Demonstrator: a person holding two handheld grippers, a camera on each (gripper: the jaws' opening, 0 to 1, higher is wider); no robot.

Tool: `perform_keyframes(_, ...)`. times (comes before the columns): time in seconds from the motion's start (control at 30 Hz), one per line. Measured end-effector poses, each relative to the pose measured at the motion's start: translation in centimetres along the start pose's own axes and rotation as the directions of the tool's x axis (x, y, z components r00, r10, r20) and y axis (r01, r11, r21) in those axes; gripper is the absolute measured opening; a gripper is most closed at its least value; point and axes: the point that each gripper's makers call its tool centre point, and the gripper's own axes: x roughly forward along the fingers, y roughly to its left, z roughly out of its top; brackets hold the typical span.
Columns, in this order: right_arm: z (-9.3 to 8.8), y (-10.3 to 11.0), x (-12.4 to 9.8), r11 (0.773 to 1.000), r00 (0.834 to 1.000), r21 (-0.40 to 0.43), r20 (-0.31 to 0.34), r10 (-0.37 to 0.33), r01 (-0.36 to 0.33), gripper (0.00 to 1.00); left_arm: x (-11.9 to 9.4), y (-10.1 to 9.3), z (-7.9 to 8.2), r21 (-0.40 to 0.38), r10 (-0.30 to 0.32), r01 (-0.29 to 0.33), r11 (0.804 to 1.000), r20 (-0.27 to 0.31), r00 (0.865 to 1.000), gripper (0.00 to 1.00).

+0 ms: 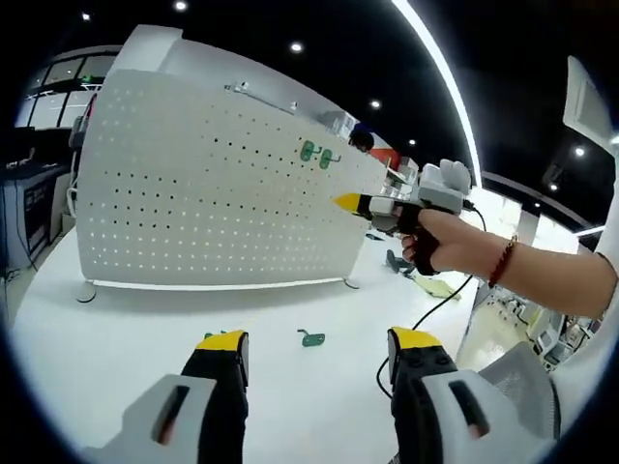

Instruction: Insert the hook assembly into the mounting plate slot until the hook locks in place.

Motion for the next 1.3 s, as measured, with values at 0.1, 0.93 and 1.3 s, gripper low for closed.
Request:
perform_keyframes(0.1,-0.7,0.0,-0.6,1.000,1.000,0.007,-0.008,0.003,-0.003,0.12,0.6,0.4,-0.2,0.004,0.010,-0.010,1.000,-0.018,1.000,0.59)
perform_keyframes(0.93,-5.6,0.9,-3.0,0.997,0.995,0.053,-0.082,0.063,-0.059,0.12,4.7,5.1,-3.7,-0.007,0.099,-0.101,0.995,-0.164,0.982,0.55)
perform_keyframes(1.3,-7.4,1.5,-3.7,0.993,0.991,0.091,-0.111,0.079,-0.069,0.13,5.7,6.7,-4.7,-0.022,0.132,-0.139,0.990,-0.200,0.971,0.52)
